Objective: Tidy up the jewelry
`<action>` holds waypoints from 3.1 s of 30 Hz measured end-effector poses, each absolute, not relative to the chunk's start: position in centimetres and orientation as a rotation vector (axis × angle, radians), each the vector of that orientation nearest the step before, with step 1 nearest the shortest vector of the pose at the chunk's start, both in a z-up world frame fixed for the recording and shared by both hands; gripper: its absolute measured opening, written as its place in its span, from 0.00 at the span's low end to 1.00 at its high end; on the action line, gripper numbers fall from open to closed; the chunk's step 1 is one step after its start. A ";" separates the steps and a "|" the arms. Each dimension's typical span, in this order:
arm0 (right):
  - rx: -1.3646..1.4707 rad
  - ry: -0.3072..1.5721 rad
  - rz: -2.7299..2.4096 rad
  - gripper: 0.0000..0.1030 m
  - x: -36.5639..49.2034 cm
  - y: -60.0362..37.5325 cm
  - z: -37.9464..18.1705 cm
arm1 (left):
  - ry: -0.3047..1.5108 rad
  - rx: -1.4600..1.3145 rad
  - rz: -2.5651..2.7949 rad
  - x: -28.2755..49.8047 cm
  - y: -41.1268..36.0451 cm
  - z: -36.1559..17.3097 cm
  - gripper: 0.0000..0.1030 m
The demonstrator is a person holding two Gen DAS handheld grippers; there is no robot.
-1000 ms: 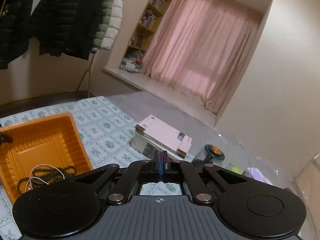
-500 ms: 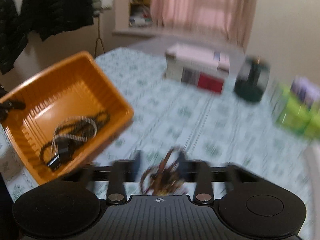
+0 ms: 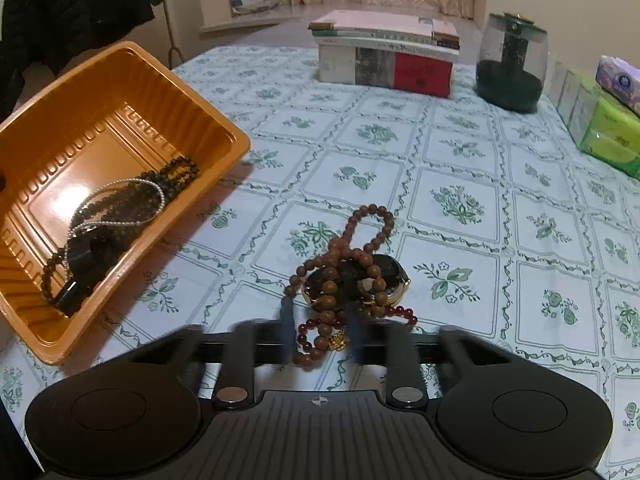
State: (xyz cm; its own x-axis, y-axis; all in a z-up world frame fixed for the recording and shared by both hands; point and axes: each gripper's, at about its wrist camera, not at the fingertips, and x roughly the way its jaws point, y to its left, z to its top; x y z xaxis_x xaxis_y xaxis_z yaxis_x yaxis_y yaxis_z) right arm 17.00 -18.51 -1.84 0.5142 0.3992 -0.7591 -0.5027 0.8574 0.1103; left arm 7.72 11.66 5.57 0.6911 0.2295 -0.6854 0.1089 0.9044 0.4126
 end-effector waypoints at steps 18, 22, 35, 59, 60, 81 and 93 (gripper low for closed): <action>-0.337 0.480 0.630 0.06 11.9 -16.7 16.0 | 0.808 0.436 0.066 7.6 11.9 5.6 0.04; -0.362 0.397 0.653 0.06 11.0 -15.8 19.2 | 0.805 0.433 0.065 7.6 12.0 5.5 0.04; -0.397 0.295 0.843 0.06 9.8 -8.1 22.8 | 0.804 0.419 0.060 7.6 12.3 5.4 0.04; -0.482 0.537 0.953 0.06 16.2 3.0 9.6 | 0.797 0.402 0.052 7.6 12.6 5.4 0.04; -0.475 0.551 0.952 0.06 16.5 2.9 9.3 | 0.797 0.401 0.051 7.6 12.6 5.4 0.04; -0.125 0.639 0.544 0.52 16.0 -18.2 8.0 | 0.798 0.405 0.065 7.5 12.5 5.4 0.04; 0.030 0.798 0.363 0.52 13.8 -25.2 0.7 | 0.807 0.429 0.073 7.4 12.0 5.6 0.04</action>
State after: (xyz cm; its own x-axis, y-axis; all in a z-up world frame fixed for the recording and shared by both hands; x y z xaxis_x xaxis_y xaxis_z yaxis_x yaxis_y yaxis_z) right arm 13.85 -25.16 0.67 0.6397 0.3298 -0.6943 -0.3071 0.9377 0.1625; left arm 7.39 12.05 5.55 0.6944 0.2243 -0.6837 0.0980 0.9119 0.3986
